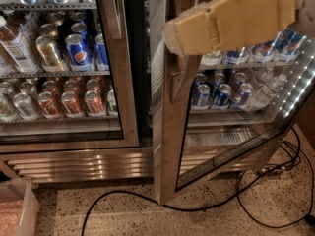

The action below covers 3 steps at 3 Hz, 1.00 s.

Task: Open right fridge door

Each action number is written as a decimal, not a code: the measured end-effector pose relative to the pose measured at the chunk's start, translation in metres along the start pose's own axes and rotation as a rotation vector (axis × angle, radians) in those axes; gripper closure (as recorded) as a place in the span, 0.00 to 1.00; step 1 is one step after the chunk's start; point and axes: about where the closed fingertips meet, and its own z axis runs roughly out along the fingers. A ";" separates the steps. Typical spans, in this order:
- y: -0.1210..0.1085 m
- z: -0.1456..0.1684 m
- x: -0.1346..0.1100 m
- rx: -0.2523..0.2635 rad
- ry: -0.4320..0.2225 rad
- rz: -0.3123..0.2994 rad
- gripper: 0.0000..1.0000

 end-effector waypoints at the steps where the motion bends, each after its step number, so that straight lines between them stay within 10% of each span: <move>1: 0.000 0.000 0.000 0.000 0.000 0.000 0.00; 3: 0.000 0.000 0.000 0.000 0.000 0.000 0.00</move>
Offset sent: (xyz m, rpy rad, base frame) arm 0.0149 -0.0011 0.0074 -0.0599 0.1133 0.0606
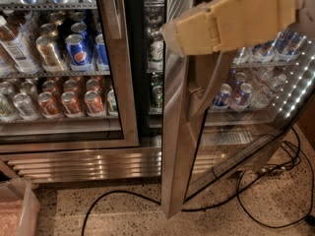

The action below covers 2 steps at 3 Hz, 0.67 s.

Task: Open right fridge door

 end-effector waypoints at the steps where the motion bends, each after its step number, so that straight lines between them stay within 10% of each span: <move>1: 0.000 0.000 0.000 0.000 0.000 0.000 0.03; 2: 0.000 0.000 0.000 0.000 0.000 0.000 0.26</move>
Offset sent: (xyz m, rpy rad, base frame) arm 0.0000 0.0000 0.0000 0.0000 0.0000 0.0000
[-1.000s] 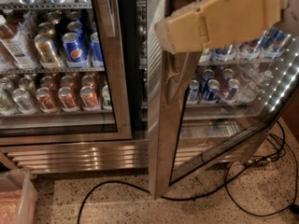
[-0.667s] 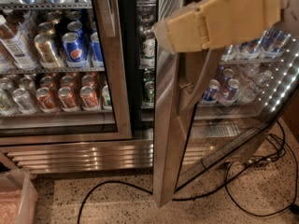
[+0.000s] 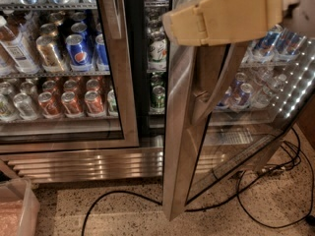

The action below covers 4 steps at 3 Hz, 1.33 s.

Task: Open right fridge door

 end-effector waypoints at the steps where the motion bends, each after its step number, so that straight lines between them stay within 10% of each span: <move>1: 0.000 0.000 0.000 0.000 0.000 0.000 0.51; 4: 0.000 0.000 0.000 0.000 0.000 0.000 0.16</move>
Offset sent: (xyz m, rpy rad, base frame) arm 0.0000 0.0000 0.0000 0.0000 0.0000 0.0000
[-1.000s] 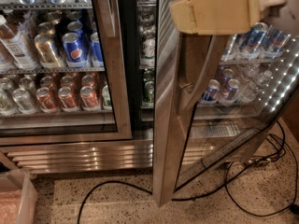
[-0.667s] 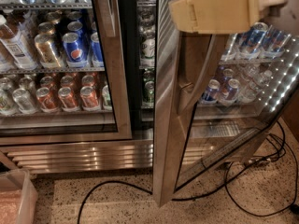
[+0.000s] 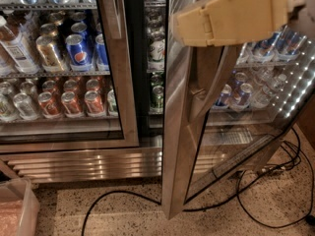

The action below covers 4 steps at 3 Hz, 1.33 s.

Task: Open right fridge door

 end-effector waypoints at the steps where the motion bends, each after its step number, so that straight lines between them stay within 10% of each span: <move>1: 0.000 0.000 0.000 0.000 0.000 0.000 0.00; 4: 0.000 -0.001 0.000 0.000 0.000 0.000 0.00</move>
Offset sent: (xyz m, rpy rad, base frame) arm -0.0551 -0.0768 0.0338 -0.2189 0.0091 -0.1552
